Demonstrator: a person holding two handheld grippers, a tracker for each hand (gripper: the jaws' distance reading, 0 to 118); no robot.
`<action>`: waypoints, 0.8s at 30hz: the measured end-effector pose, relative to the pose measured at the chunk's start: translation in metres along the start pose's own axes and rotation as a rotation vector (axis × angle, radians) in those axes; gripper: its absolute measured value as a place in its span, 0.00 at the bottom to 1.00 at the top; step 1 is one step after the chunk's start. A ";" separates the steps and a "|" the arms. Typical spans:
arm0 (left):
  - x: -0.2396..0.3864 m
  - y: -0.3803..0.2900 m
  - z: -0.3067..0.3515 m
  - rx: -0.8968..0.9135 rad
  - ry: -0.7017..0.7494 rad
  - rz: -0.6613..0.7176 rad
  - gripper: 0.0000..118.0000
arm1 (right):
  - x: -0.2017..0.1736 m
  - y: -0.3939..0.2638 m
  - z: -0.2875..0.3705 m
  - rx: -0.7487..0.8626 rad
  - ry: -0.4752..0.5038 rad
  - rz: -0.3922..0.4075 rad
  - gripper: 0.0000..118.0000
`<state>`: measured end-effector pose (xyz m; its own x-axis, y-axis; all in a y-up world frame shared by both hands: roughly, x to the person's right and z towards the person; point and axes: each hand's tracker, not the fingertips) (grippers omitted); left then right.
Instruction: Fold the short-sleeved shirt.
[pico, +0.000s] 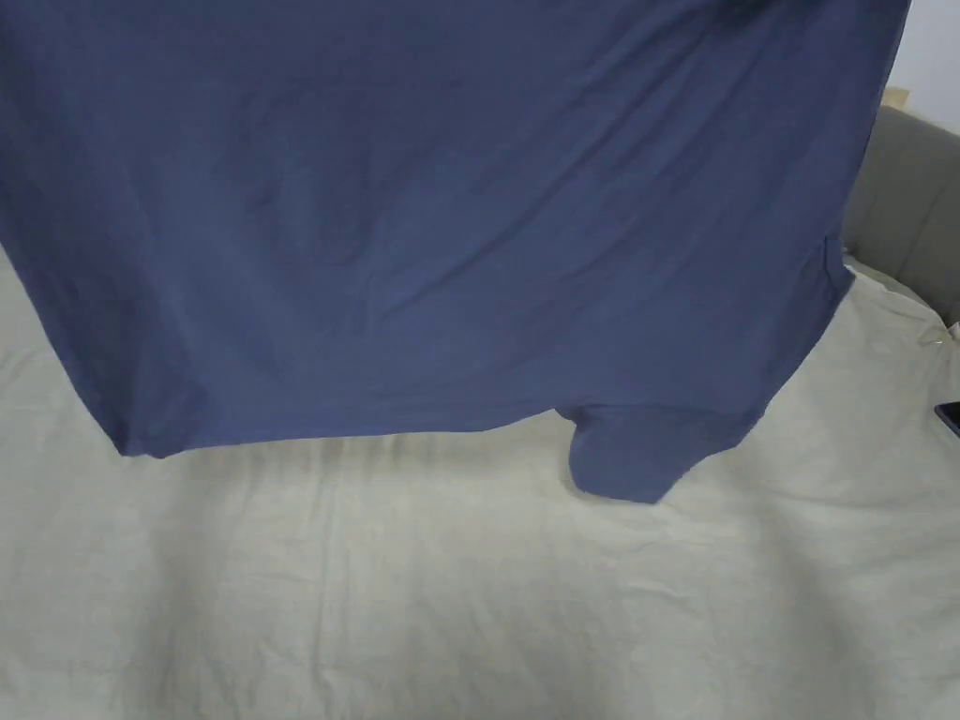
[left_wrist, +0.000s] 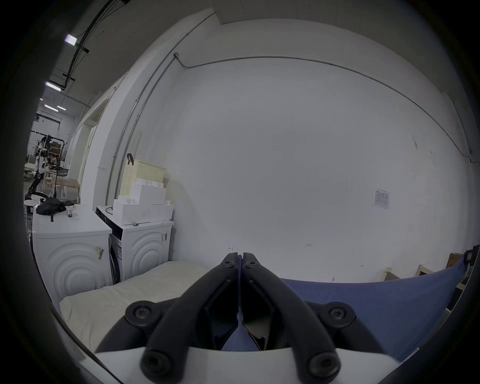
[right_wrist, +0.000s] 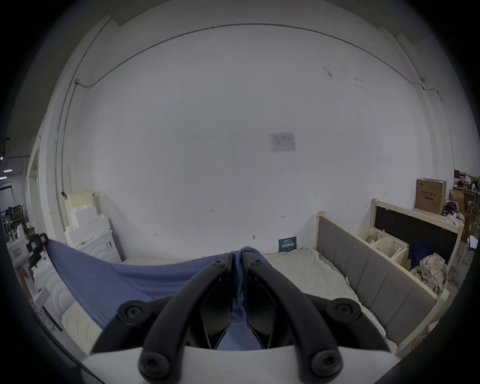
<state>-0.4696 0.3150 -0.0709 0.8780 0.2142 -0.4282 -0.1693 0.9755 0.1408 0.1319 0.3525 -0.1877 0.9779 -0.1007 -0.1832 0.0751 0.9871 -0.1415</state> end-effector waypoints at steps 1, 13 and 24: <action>0.000 0.002 -0.004 -0.007 0.001 0.004 0.00 | -0.005 0.006 -0.001 0.007 -0.006 -0.002 0.05; 0.036 -0.001 -0.132 -0.129 0.071 0.013 0.00 | -0.014 0.054 -0.126 0.028 -0.185 0.051 0.05; 0.179 -0.079 -0.301 -0.148 0.071 -0.105 0.00 | -0.004 0.063 -0.291 0.016 -0.317 0.005 0.05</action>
<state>-0.4339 0.2919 -0.4269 0.8611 0.1089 -0.4966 -0.1471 0.9884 -0.0384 0.0760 0.3793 -0.4786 0.9902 -0.0541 0.1285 0.0704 0.9896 -0.1252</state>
